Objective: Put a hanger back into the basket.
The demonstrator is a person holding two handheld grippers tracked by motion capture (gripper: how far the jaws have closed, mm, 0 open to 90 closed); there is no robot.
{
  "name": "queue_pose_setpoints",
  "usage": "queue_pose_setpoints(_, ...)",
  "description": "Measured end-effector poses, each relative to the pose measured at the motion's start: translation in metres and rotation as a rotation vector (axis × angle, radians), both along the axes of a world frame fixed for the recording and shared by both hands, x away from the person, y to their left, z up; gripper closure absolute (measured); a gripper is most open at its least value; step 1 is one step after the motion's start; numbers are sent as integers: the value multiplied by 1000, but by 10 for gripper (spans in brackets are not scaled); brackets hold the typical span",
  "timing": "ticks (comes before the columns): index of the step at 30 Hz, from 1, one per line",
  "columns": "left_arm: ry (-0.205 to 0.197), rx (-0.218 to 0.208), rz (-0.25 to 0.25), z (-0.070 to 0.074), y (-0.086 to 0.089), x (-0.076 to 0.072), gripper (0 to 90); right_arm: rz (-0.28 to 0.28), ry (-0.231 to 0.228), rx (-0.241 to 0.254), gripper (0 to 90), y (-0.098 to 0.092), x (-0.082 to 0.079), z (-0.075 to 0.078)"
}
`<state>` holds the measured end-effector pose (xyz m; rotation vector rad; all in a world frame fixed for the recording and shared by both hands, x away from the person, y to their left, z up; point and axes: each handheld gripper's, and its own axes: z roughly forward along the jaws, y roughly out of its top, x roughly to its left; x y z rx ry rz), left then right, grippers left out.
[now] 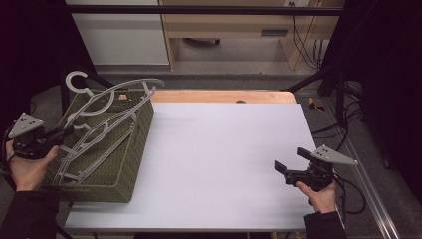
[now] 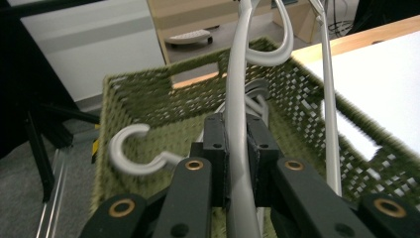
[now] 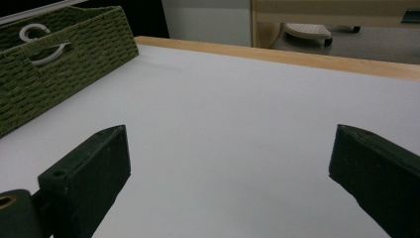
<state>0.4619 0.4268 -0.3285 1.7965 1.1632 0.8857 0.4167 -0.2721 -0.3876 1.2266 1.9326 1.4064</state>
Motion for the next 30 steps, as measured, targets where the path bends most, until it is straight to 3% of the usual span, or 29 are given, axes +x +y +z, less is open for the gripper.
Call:
queue_pose_setpoints(16, 31, 10, 44, -13, 44, -8, 815, 5, 13, -7, 29, 2, 2, -3)
queue_pose_setpoints(22, 42, 7, 48, -19, 52, -11, 815, 5, 15, -7, 29, 2, 2, -3)
queue_pose_setpoints(30, 60, 38, 76, -22, 54, -14, 814, -1, 22, -8, 29, 4, 3, -5)
